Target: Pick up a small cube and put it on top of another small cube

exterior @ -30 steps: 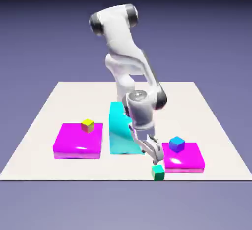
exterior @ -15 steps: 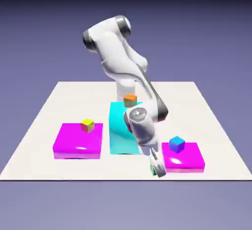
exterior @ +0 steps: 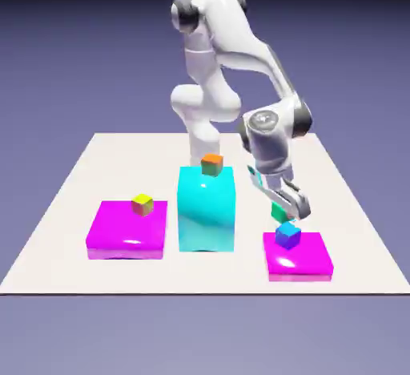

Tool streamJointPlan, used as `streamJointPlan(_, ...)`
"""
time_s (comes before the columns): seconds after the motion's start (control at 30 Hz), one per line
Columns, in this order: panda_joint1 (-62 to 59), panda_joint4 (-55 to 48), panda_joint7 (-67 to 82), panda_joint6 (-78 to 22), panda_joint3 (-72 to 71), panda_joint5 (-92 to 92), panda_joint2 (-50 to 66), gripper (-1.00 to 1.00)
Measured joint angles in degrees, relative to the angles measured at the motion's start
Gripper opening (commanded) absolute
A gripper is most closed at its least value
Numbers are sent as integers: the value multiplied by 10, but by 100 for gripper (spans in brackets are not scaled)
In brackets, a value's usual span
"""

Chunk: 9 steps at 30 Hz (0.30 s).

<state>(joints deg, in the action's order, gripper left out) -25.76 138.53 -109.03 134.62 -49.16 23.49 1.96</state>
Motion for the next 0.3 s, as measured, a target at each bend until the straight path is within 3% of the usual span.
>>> streamJointPlan(0.2,55,19,-45,112,41,-68,104,-100)
streamJointPlan(0.23,61,21,-50,125,46,-76,116,100)
streamJointPlan(0.3,61,21,-50,124,46,-77,116,100)
